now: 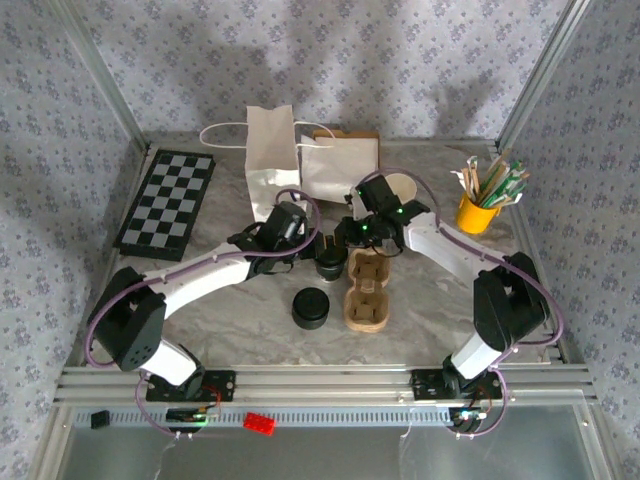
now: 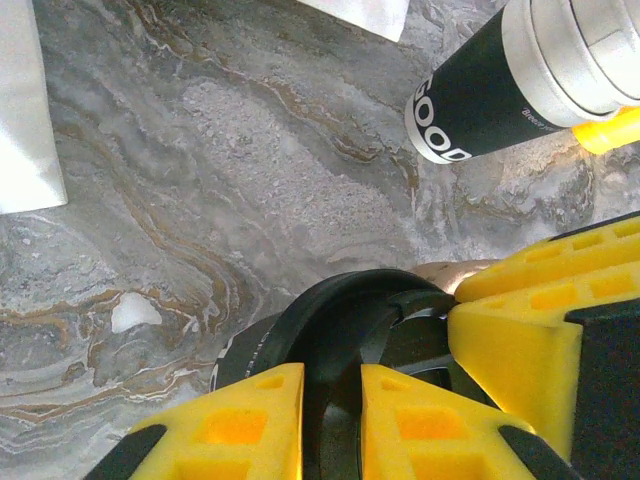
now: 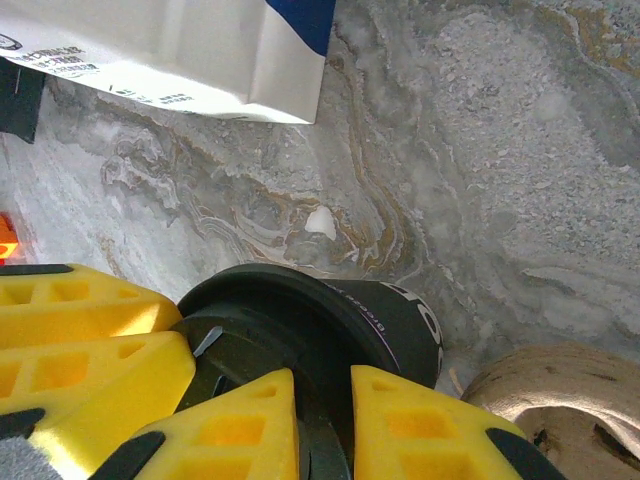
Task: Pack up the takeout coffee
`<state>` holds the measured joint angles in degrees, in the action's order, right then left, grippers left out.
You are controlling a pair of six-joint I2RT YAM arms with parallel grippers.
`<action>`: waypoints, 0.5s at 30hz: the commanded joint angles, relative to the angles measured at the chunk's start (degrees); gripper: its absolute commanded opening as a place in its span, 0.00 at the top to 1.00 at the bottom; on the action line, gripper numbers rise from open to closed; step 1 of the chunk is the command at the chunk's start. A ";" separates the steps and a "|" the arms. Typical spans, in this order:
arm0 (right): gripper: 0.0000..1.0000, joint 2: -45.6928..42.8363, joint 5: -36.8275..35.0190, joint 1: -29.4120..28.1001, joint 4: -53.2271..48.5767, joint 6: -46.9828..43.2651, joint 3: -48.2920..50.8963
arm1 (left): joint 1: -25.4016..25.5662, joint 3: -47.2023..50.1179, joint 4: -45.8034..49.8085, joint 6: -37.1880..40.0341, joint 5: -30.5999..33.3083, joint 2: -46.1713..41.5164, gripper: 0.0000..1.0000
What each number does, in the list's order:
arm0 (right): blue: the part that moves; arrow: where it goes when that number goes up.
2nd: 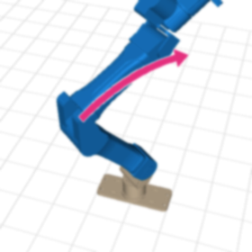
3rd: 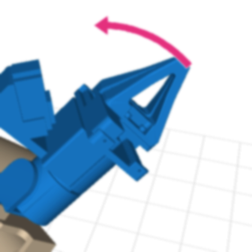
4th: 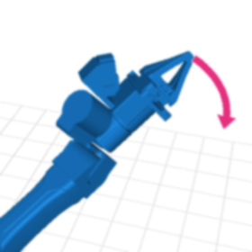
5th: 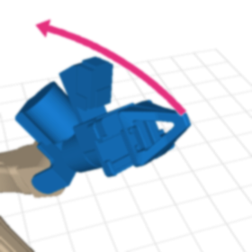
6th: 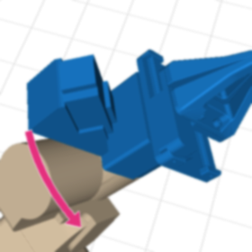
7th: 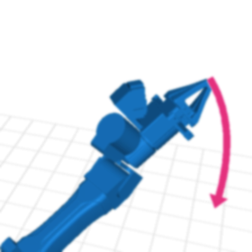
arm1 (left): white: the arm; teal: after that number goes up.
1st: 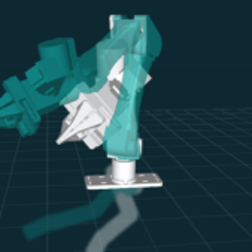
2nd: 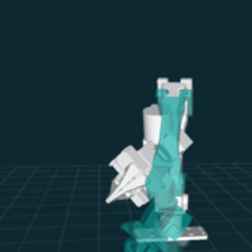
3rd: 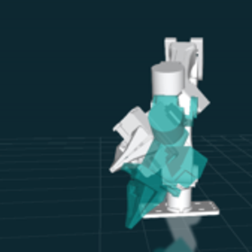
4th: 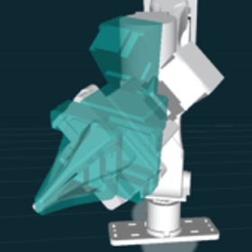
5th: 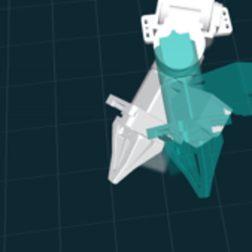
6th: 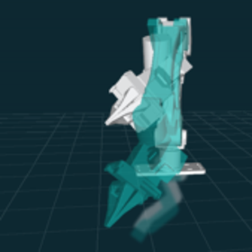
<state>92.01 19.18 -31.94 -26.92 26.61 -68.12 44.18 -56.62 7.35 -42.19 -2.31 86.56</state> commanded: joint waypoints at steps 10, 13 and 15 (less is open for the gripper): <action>0.68 -2.26 -2.41 -1.41 -6.73 -0.05 -1.96 | -0.51 1.32 8.50 -1.52 -2.96 2.80 0.84; 0.62 -1.55 -2.19 -0.70 -7.26 -1.32 -4.55 | -0.47 1.83 8.10 -0.93 -2.59 2.30 0.84; 0.61 -0.75 -1.72 -0.21 -7.25 -1.93 -5.73 | -0.48 1.95 8.20 -0.68 -2.20 2.04 0.84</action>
<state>90.89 17.19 -32.75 -31.42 26.41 -70.94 43.59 -56.75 7.90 -43.18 -4.71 86.59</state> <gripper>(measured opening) 0.385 0.160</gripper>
